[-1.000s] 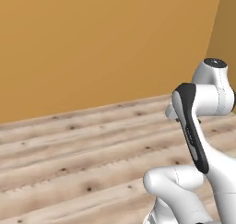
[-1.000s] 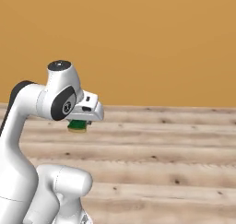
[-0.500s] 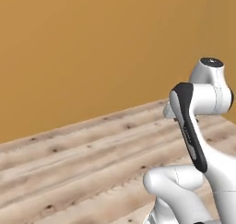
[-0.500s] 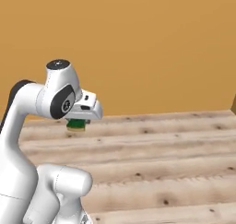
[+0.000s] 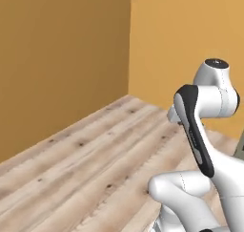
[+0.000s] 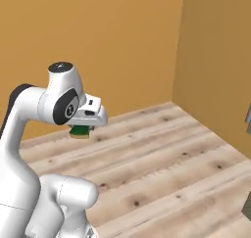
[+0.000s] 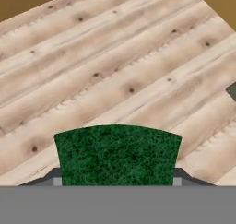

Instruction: Pick up the bar soap and sponge from the sink, and place them back in the cabinet, and close the cabinet doors.

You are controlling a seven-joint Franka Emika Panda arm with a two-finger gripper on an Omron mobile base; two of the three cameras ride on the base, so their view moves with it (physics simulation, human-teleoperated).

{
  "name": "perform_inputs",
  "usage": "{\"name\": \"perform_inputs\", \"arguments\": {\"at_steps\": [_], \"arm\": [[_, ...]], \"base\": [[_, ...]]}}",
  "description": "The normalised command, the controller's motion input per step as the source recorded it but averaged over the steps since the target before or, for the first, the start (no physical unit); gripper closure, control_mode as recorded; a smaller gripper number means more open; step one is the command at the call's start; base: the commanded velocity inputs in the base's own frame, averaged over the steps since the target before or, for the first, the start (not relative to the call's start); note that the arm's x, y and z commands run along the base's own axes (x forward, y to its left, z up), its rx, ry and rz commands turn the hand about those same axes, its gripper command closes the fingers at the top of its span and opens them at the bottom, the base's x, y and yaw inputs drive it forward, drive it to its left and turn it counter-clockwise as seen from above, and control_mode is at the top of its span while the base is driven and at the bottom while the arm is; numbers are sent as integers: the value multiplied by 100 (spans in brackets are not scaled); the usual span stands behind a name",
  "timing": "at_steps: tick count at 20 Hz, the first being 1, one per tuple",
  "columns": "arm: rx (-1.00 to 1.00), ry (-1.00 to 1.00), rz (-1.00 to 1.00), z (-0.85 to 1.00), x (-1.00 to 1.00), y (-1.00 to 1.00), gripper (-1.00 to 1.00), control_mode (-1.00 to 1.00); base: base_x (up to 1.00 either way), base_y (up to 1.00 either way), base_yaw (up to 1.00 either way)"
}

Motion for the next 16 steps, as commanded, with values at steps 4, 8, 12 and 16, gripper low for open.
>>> {"name": "perform_inputs", "arguments": {"at_steps": [4, 8, 12, 16], "arm": [[0, 0, 0, 0, 0, 0, 100, 100], [0, 0, 0, 0, 0, 0, 100, 100], [0, 0, 0, 0, 0, 0, 100, 100], [0, 0, 0, 0, 0, 0, 100, 100]], "base": [[39, -4, -66], [34, -15, -61], [31, -28, -56], [34, -34, -53]]}}
